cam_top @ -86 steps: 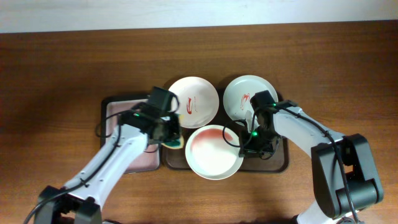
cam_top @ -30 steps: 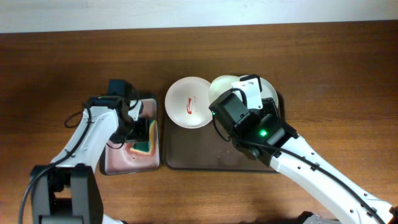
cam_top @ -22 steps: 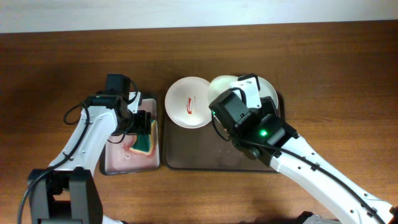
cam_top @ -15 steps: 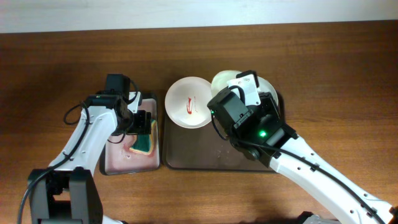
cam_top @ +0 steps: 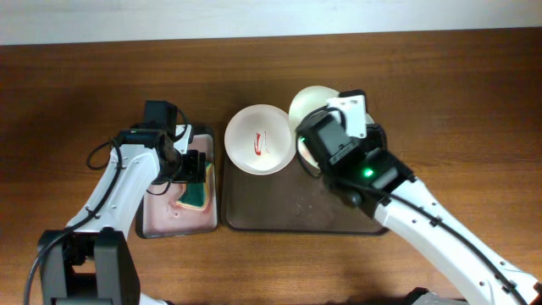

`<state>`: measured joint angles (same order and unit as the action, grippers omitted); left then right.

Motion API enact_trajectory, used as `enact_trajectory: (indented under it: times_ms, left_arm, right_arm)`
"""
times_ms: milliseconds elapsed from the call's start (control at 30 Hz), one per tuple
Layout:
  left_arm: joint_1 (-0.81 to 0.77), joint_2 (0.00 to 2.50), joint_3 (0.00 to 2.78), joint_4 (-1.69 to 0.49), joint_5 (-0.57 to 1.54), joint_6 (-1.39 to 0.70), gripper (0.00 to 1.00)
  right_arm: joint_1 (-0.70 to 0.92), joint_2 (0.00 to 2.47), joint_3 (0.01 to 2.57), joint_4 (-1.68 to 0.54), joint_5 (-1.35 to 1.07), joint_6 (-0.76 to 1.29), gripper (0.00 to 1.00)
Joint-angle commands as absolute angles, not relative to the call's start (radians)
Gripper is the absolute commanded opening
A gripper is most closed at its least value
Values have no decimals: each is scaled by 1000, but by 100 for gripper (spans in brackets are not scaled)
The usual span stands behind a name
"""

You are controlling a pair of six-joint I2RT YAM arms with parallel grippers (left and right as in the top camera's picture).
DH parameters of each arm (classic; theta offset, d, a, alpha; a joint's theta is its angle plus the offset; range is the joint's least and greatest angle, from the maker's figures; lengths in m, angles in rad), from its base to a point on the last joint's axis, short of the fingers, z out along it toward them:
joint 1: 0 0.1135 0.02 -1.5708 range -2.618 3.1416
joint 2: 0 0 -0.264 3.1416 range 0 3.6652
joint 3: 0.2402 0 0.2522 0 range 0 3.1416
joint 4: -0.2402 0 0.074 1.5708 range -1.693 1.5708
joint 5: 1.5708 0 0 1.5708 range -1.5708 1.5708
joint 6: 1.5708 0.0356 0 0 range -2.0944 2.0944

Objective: Clean dirty plates on tray and stack at the side
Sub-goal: 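Carry the plate right and set it on the table beside the tray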

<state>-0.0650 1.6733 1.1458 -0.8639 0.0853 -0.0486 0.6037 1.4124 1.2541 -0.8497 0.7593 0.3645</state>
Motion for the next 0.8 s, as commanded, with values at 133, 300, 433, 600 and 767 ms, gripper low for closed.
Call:
enact_trajectory:
  times_ms: [133,300,433,600,767]
  left_arm:
    - [-63,1655,1159,-862,89,-44,75]
    - [-63,1655,1159,-862,89,-45,75]
    - [-63,1655,1159,-862,89,-45,75]
    - [-63,1655,1159,-862,89,-45,75]
    - [-63,1655,1159,-865,89,-44,75]
  right_arm:
    - [106,1403,1271,-906,202,522,4]
    - [-278,1451,1252,-936,16,521,4]
    - [-469,1547,1251,-962,11,521,4]
    - [-551,1687,1251,-956,14,509,4]
    - [-550,1763,1251,-926,10,506,8]
